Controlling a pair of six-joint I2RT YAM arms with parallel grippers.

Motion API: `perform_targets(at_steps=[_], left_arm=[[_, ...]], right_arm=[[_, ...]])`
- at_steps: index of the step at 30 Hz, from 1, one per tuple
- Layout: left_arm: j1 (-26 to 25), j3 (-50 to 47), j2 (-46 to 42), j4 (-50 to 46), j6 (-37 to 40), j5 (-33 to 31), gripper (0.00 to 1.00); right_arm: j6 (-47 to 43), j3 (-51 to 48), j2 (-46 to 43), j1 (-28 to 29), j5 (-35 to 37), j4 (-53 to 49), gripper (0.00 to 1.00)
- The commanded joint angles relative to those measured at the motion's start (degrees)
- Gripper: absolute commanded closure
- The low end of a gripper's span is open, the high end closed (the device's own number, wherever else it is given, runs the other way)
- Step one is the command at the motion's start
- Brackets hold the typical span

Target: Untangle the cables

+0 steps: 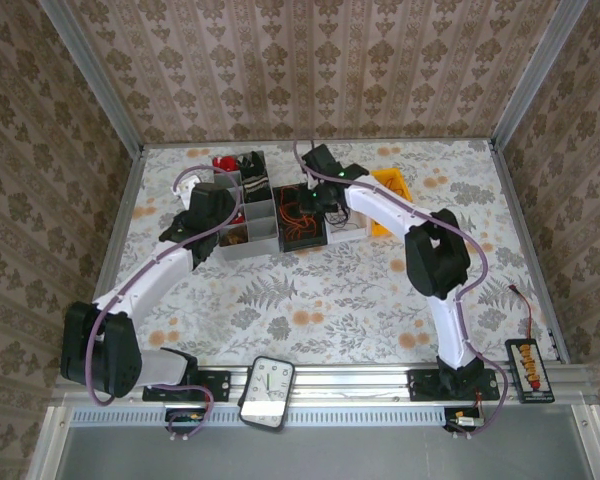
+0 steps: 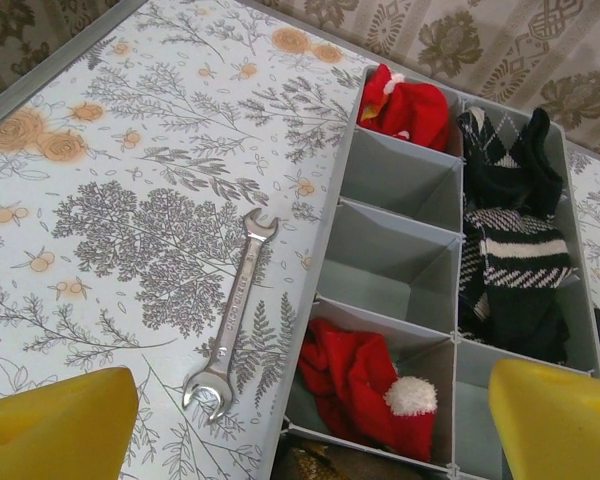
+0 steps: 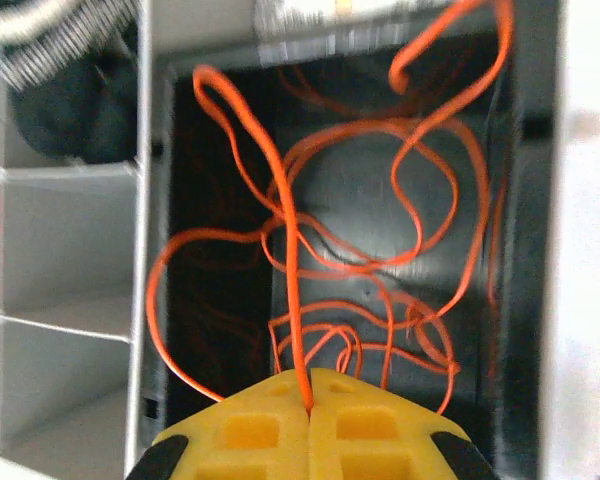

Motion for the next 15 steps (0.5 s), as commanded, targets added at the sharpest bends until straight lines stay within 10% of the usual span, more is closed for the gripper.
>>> perform_targets(at_steps=[1, 15], left_arm=[[0.1, 1.27, 0.95, 0.38, 0.13, 1.85, 0.09], [-0.46, 2.26, 2.16, 1.05, 1.51, 3.58, 0.09]], right_arm=[[-1.49, 1.88, 2.13, 0.42, 1.28, -4.53, 0.93], [-2.92, -5.53, -11.46, 0.22, 9.35, 5.8, 0.47]])
